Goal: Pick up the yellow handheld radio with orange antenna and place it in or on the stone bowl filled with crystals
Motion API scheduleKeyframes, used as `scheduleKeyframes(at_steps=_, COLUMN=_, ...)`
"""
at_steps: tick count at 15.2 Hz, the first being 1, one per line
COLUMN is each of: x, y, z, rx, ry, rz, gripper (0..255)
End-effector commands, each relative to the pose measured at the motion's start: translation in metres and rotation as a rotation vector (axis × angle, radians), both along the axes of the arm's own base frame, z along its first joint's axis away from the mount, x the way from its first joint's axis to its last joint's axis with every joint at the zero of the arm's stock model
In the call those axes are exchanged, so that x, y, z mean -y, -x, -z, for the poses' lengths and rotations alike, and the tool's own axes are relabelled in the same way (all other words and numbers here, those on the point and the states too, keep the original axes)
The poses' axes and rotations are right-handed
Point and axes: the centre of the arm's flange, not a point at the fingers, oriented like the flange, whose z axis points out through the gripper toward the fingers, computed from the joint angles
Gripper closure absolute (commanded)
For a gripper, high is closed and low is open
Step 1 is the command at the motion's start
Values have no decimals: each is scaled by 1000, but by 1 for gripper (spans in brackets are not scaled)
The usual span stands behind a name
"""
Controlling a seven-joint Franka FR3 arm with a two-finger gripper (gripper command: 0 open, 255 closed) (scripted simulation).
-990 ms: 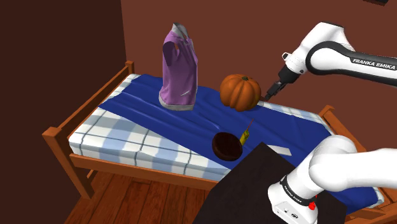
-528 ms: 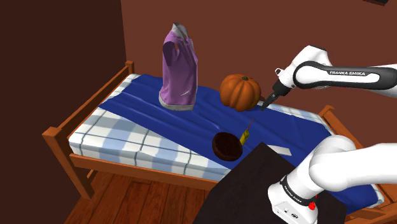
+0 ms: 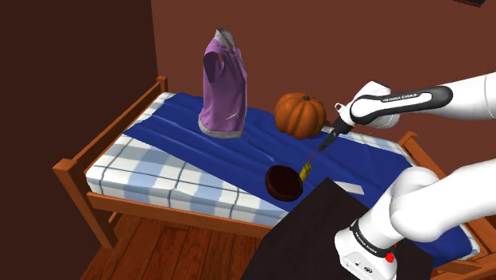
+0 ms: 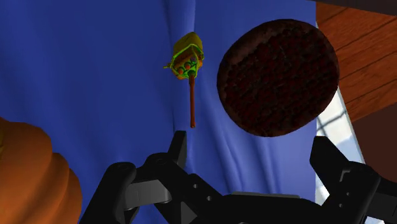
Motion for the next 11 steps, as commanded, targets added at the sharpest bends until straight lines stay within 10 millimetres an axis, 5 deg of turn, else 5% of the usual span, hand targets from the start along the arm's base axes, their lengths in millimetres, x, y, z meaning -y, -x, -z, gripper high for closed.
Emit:
scheduleKeyframes(at_steps=1, x=15, y=0, z=26, rx=3, ry=-9, rz=-18, gripper=0)
scheduleKeyframes(at_steps=11, x=69, y=-16, z=152, rx=12, ry=-73, rz=-106, gripper=0)
